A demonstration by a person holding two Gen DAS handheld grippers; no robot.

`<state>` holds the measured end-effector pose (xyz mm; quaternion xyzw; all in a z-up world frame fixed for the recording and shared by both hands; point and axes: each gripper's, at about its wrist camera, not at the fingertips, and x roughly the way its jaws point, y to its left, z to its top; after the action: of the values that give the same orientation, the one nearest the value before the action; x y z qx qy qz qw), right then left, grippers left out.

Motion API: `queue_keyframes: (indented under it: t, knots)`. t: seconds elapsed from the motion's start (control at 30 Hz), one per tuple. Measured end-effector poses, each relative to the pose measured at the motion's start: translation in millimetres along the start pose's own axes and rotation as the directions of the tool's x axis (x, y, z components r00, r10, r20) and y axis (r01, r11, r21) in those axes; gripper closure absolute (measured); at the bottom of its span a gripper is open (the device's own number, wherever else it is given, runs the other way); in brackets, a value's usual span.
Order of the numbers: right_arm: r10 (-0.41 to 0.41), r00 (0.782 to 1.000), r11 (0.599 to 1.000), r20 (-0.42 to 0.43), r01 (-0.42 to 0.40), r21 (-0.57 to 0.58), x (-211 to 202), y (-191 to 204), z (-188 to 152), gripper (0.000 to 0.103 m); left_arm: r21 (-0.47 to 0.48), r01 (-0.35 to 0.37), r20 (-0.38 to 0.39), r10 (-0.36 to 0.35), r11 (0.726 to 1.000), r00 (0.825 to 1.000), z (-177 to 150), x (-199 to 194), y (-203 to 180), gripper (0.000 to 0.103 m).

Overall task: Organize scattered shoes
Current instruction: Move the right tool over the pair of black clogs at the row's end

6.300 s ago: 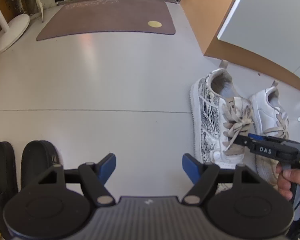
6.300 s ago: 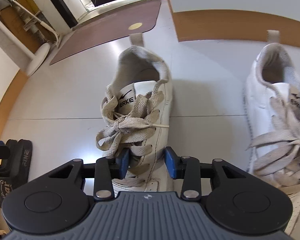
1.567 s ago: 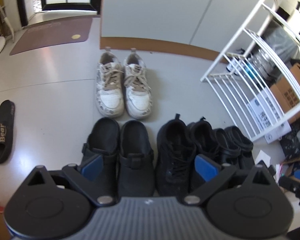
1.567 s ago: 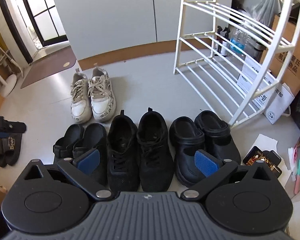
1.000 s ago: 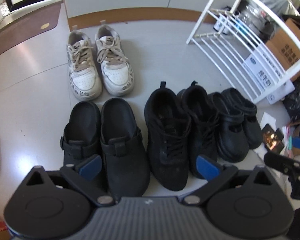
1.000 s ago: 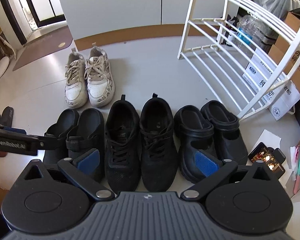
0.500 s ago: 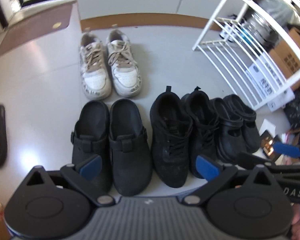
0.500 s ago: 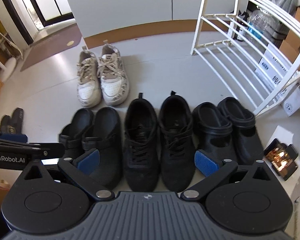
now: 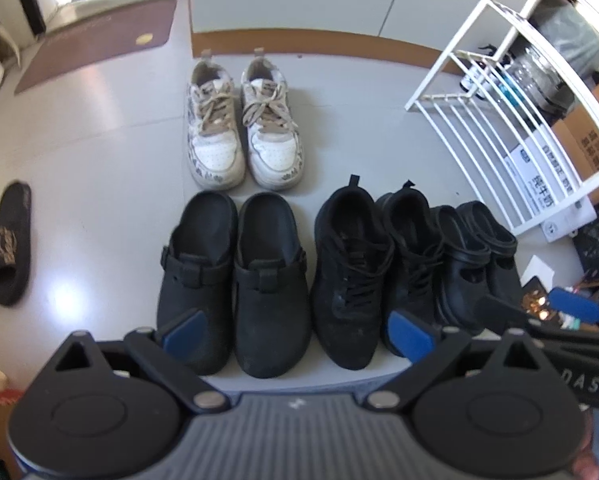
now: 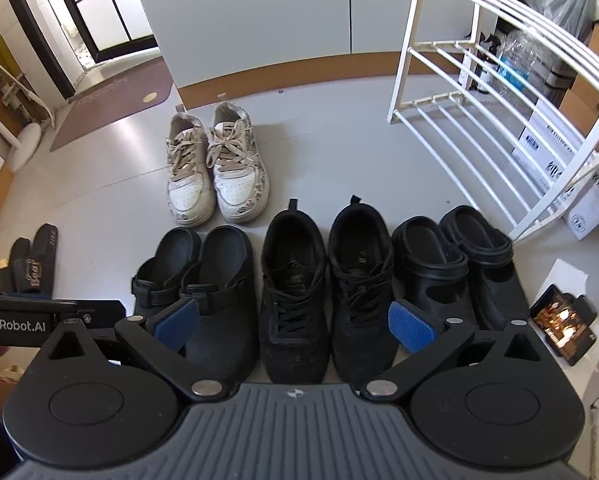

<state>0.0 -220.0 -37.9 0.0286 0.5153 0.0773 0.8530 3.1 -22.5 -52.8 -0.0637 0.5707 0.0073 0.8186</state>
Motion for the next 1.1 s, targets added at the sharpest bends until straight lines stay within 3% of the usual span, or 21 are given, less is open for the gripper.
queue_keyframes:
  t: [0.47,1.1]
  knots:
    - [-0.066,0.997,0.998,-0.045,0.066,0.010,6.3,-6.1,-10.6,0.000,0.022,0.040,-0.042,-0.039,0.999,0.998,-8.9,8.3,-9.4,0.002]
    - [-0.103,0.989,0.994,-0.106,0.107,0.037,20.2,-9.3,-16.2,0.000,0.031,-0.002,-0.090,0.004,1.000,0.996,-14.4,19.6,-17.1,0.001]
